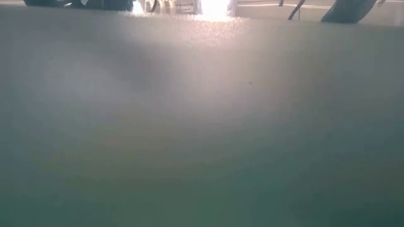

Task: Sort silverware by color (type)
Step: Put the blue spoon into the orange bin

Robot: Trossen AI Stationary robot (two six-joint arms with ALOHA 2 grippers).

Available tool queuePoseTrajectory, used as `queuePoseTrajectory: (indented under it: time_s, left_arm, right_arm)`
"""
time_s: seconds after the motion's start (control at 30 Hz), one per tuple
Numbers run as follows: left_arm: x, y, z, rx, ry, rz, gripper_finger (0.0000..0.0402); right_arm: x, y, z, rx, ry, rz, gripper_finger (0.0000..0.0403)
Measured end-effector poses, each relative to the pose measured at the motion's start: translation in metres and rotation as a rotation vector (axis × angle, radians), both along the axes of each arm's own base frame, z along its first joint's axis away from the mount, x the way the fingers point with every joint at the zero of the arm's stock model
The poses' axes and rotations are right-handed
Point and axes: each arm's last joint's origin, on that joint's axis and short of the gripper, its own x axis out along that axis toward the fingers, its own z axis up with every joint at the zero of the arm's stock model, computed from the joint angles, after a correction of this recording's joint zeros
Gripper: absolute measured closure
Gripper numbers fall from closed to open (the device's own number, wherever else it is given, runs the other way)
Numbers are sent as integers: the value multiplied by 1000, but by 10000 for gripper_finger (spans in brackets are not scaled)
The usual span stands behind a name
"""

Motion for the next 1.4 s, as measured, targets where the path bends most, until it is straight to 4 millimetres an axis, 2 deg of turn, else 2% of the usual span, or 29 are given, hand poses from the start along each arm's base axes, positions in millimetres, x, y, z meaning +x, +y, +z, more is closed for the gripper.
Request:
queuePoseTrajectory:
  time_s: [0.27, 0.63, 0.77, 0.97, 1.13, 1.3, 1.4]
  left_arm:
    - [0, -1, 1, 12, -4, -9, 284]
    - [0, -2, 1, 11, -8, -17, 284]
    - [0, -2, 1, 11, -8, -18, 284]
    - [0, -3, 1, 10, -6, -23, 284]
    - [0, -5, 1, 10, -7, -31, 284]
    - [2, -6, 5, 36, -52, -43, 284]
    - [6, -6, 7, 60, -104, -50, 284]
  right_arm:
    - [-15, -3, -4, -32, 145, -123, 278]
    - [-8, -7, -35, -1, 285, -78, 284]
    - [-6, -8, -44, 7, 315, -22, 311]
    - [-4, -8, -50, 17, 336, 10, 382]
    - [-5, -9, -45, 5, 311, 13, 387]
    - [-8, -9, -23, -36, 194, -12, 388]
    - [-8, -11, -8, -150, 81, -32, 389]
